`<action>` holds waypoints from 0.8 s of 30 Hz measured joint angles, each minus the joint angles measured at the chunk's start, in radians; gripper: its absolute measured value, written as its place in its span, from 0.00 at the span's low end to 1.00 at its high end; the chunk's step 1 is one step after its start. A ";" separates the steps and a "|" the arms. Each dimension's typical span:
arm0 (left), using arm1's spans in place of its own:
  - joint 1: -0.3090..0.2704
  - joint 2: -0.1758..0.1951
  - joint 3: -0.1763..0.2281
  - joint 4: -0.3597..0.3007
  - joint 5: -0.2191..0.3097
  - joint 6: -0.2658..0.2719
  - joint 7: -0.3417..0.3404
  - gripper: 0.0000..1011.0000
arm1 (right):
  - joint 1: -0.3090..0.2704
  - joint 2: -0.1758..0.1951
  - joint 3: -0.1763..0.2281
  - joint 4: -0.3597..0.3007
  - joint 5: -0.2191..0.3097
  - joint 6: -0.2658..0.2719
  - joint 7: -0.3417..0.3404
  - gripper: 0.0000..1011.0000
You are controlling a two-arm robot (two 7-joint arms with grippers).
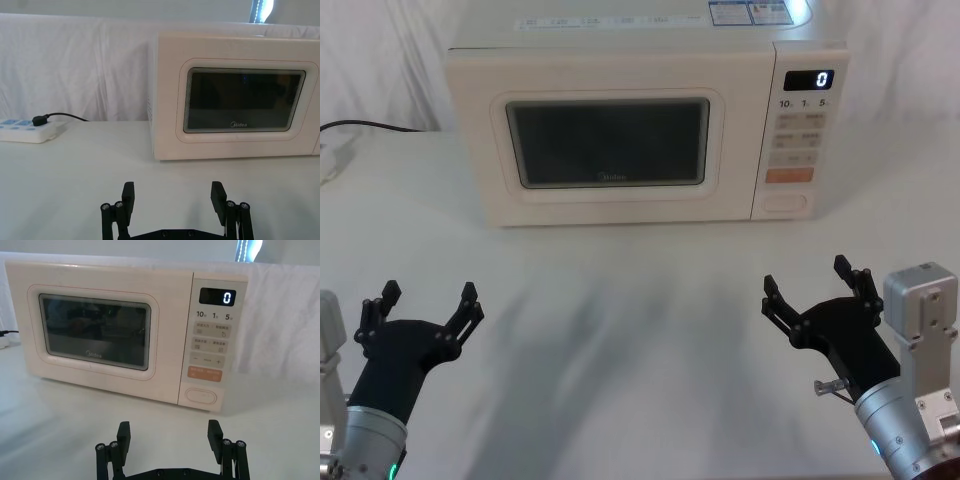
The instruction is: Press the button to open the microwave door with one hand; close the microwave door with the other hand.
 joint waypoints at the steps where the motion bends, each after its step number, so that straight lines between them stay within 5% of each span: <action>1: 0.000 0.000 0.000 0.000 0.000 0.000 0.000 0.99 | 0.000 0.000 0.000 0.000 0.000 0.000 0.000 0.99; 13: 0.000 0.000 0.000 0.000 0.000 0.000 0.000 0.99 | 0.000 0.000 0.000 0.000 0.000 0.000 0.000 0.98; 24: 0.000 0.000 0.000 0.000 0.000 0.000 0.000 0.99 | 0.000 0.000 0.000 0.000 0.000 0.000 0.000 0.72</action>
